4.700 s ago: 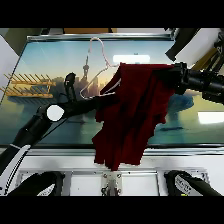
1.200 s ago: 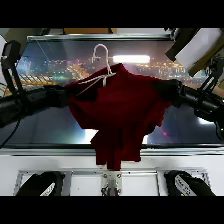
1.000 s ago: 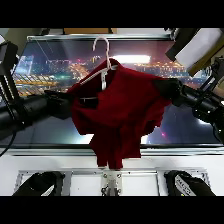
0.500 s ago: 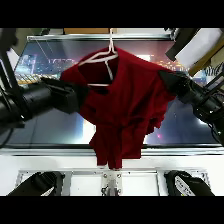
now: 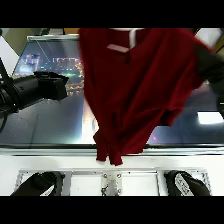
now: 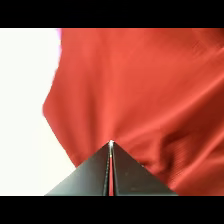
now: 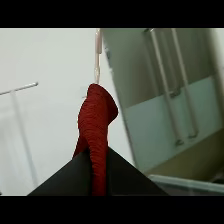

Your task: Fold the clothes and pants, and hang the long-sleeved shirts on hangers.

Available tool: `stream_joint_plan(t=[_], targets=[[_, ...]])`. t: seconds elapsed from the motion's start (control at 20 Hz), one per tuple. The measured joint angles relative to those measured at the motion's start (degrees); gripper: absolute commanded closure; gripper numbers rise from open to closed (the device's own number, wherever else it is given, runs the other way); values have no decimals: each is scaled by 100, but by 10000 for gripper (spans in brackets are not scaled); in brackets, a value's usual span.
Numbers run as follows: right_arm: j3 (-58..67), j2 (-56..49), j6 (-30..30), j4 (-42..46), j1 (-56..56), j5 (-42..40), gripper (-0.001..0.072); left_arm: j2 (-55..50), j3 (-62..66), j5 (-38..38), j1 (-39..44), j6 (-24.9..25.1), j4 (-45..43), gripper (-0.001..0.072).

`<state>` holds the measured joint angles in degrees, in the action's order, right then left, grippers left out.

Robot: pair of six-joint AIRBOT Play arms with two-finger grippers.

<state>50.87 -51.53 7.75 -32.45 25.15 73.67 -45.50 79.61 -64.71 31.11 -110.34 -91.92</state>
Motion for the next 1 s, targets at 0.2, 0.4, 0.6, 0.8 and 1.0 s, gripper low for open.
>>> stream_joint_plan(t=[0.2, 0.4, 0.6, 0.8, 1.0], targets=[[308, 518, 302, 675, 1534, -570, 696, 227, -592, 444, -94, 20, 17, 685], [442, 1086, 476, 1204, 2830, -1530, 696, 219, -929, 815, -118, 26, 17, 685], [529, 1523, 549, 1392, 3744, -2579, 696, -50, -1027, 970, -129, 225, 15, 685], [817, 1757, 575, 1534, 4437, -3773, 696, -350, -1051, 1058, -129, 372, 15, 685], [1405, 1690, 575, 1843, 4874, -5121, 696, -557, -1056, 1086, -129, 472, 15, 685]])
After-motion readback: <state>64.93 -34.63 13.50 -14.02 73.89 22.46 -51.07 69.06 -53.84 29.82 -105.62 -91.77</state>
